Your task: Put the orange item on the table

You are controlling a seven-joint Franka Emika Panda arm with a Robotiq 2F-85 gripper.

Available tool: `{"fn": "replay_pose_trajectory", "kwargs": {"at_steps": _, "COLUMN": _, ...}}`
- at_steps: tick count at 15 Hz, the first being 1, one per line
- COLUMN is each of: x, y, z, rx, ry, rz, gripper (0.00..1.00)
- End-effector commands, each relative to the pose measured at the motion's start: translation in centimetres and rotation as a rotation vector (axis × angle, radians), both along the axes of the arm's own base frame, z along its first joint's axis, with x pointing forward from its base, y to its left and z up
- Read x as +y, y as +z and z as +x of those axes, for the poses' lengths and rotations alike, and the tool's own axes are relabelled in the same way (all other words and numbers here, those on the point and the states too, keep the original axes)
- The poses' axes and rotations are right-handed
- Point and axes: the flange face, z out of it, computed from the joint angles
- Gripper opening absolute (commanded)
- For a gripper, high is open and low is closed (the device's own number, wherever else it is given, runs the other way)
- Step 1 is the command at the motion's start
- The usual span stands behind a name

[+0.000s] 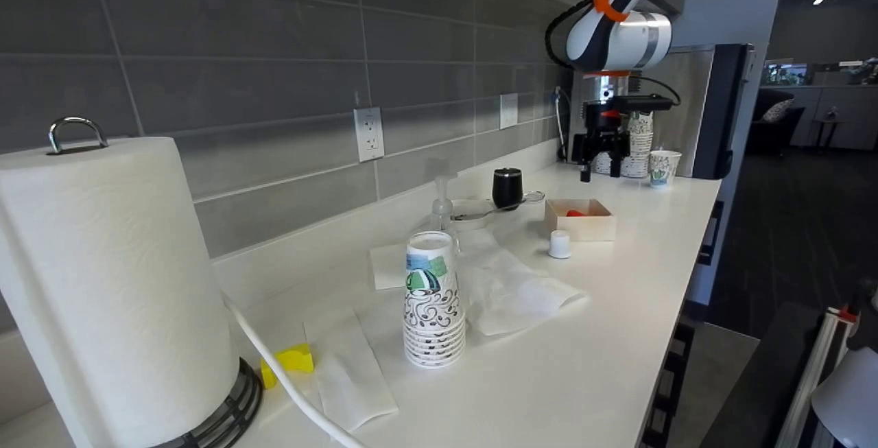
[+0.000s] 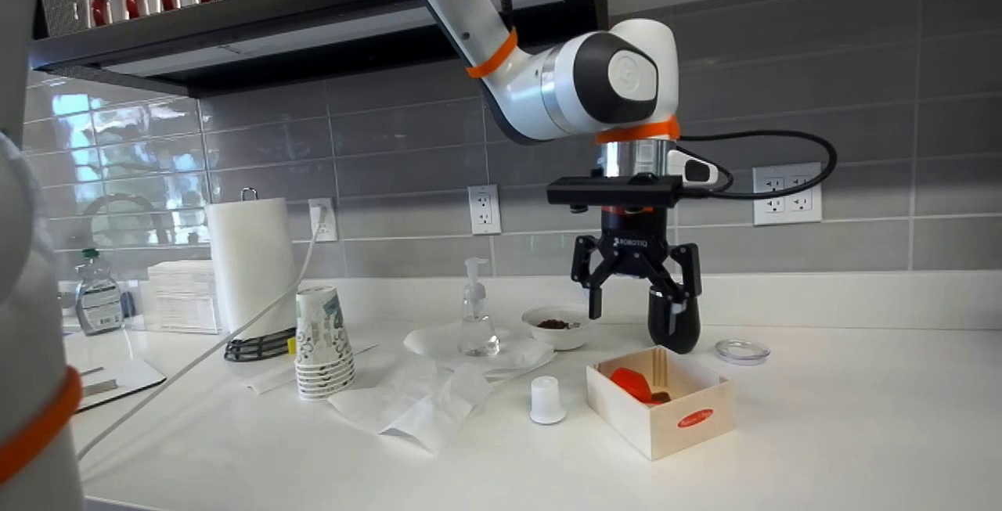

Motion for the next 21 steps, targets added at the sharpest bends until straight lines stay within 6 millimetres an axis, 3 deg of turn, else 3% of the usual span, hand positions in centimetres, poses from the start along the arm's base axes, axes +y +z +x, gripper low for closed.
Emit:
{"fn": "replay_pose_trajectory", "kwargs": {"at_steps": 1, "x": -1.1, "y": -2.7, "z": 3.6, "rx": 0.016, "ry": -0.023, "rz": 0.021, "gripper": 1.00}}
{"fn": "replay_pose_trajectory", "kwargs": {"at_steps": 10, "x": -1.2, "y": -7.9, "z": 6.7, "rx": 0.073, "ry": -0.020, "rz": 0.035, "gripper": 1.00}}
{"fn": "replay_pose_trajectory", "kwargs": {"at_steps": 11, "x": -1.1, "y": -8.2, "z": 6.9, "rx": 0.075, "ry": -0.019, "rz": 0.035, "gripper": 0.75}}
{"fn": "replay_pose_trajectory", "kwargs": {"at_steps": 12, "x": -1.0, "y": -8.4, "z": 7.1, "rx": 0.077, "ry": -0.015, "rz": 0.035, "gripper": 0.73}}
{"fn": "replay_pose_trajectory", "kwargs": {"at_steps": 19, "x": -0.6, "y": -9.2, "z": 7.7, "rx": 0.082, "ry": -0.003, "rz": 0.045, "gripper": 0.18}}
{"fn": "replay_pose_trajectory", "kwargs": {"at_steps": 21, "x": -0.6, "y": -9.1, "z": 7.7, "rx": 0.084, "ry": -0.002, "rz": 0.051, "gripper": 0.06}}
